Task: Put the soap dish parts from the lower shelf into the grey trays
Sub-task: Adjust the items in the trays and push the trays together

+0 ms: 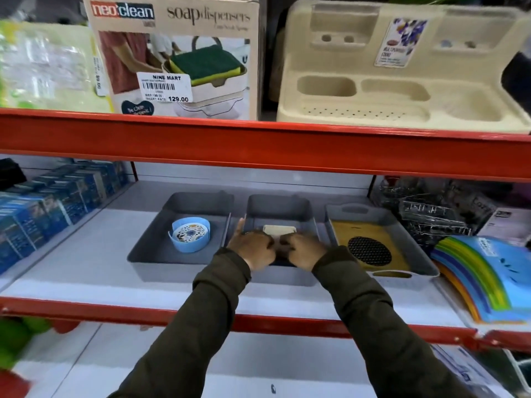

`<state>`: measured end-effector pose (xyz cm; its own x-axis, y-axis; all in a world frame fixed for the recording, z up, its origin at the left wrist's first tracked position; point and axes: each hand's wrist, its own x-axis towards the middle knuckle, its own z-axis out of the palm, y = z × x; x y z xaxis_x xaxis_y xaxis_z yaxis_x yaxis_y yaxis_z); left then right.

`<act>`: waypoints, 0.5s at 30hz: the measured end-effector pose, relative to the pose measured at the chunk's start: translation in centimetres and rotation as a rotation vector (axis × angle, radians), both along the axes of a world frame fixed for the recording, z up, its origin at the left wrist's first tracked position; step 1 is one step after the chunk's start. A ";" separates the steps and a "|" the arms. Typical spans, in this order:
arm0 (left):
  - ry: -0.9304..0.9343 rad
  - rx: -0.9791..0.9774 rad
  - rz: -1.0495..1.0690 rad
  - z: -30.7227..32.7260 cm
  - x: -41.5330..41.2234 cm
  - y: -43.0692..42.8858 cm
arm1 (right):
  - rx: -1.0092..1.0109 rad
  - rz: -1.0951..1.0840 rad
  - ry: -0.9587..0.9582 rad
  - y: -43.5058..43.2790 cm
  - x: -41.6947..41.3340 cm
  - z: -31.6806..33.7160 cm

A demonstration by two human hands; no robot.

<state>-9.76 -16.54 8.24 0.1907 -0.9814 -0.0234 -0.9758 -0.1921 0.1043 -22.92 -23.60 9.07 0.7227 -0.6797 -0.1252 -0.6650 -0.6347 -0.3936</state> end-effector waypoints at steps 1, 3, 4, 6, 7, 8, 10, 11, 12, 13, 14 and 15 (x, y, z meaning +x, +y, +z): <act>0.002 0.000 0.004 -0.1 0.0 -0.1 | 0.011 -0.007 -0.022 0.0 -0.2 0.0; 0.066 -0.020 0.012 -0.3 0.0 -0.1 | 0.042 -0.025 -0.123 0.2 -0.4 0.4; 0.164 -0.073 0.035 -0.4 0.0 -0.1 | 0.078 -0.036 -0.200 0.2 -0.5 0.6; 0.413 -0.243 0.101 -0.5 -0.2 0.0 | 0.269 -0.120 -0.377 0.0 -0.5 1.0; 0.512 -0.322 0.130 -0.4 -0.3 -0.1 | 0.397 -0.189 -0.477 -0.2 -0.3 1.2; 0.614 -0.372 0.167 -0.2 -0.5 -0.3 | 0.513 -0.268 -0.578 -0.6 -0.1 1.2; 0.811 -0.365 0.250 0.2 -0.8 -0.9 | 0.653 -0.448 -0.727 -0.8 0.4 1.4; 0.888 -0.322 0.293 0.3 -0.9 -1.2 | 0.718 -0.512 -0.784 -0.9 0.5 1.3; 0.952 -0.257 0.328 0.3 -0.8 -1.5 | 0.789 -0.547 -0.828 -1.1 0.7 1.0; 1.014 -0.198 0.348 0.2 -0.8 -1.8 | 0.853 -0.556 -0.852 -1.2 0.8 0.7; 1.081 -0.159 0.366 0.2 -0.9 -1.8 | 0.897 -0.550 -0.854 -1.1 0.9 0.5; 1.141 -0.156 0.381 0.0 -0.8 -2.0 | 0.921 -0.542 -0.864 -1.1 0.9 0.3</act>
<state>-10.56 -18.52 8.24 0.4143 -0.8743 -0.2530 -0.1918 -0.3556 0.9148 -21.98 -24.71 9.35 0.4736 -0.8163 -0.3308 -0.0738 0.3375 -0.9384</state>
